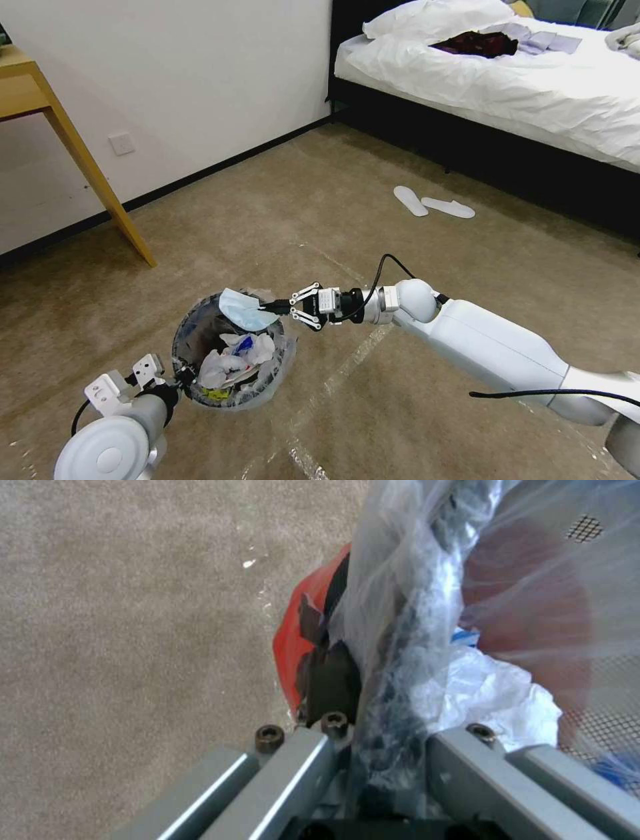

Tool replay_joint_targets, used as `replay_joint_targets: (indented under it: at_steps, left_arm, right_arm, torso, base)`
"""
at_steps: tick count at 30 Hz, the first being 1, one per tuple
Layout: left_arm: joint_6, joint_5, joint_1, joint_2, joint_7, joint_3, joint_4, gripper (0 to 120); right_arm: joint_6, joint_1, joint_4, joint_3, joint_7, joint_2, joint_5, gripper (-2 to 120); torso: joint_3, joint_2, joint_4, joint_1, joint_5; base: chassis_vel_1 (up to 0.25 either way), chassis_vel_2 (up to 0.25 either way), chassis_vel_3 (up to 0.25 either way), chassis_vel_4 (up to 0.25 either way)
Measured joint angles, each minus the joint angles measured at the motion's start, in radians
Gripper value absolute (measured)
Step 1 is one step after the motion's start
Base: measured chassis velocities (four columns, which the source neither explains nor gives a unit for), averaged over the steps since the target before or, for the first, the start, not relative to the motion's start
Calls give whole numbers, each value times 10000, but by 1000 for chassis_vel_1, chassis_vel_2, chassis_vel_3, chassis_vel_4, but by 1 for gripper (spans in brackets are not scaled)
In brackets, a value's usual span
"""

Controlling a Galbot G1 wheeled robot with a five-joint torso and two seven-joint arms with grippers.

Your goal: Pick up the trash bin and place the garbage on the floor into it.

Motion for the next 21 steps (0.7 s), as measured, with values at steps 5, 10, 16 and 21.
replay_joint_targets:
  at_steps: [5, 10, 16, 21]
  left_arm:
    - [1, 0, 19, 22, 1, -2, -40, 0]
    - [3, 5, 28, 11, 1, -4, -64, 0]
    - [4, 4, 25, 1, 2, -25, -77, 0]
    - [5, 4, 27, -14, 2, -28, -102, 0]
  right_arm:
    - [14, 145, -191, -165, 6, 196, -58, 0]
    - [21, 252, -331, -323, 18, 362, -95, 0]
    - [22, 307, -373, -507, 27, 496, -175, 0]
    - [112, 355, -487, -697, 222, 624, -395, 0]
  torso:
    - [0, 0, 1, 0, 0]
    - [0, 0, 0, 0, 0]
    - [0, 0, 0, 0, -1]
    - [0, 0, 0, 0, 0]
  base:
    - [0, 0, 0, 0]
    - [0, 0, 0, 0]
    - [0, 0, 0, 0]
    - [0, 0, 0, 0]
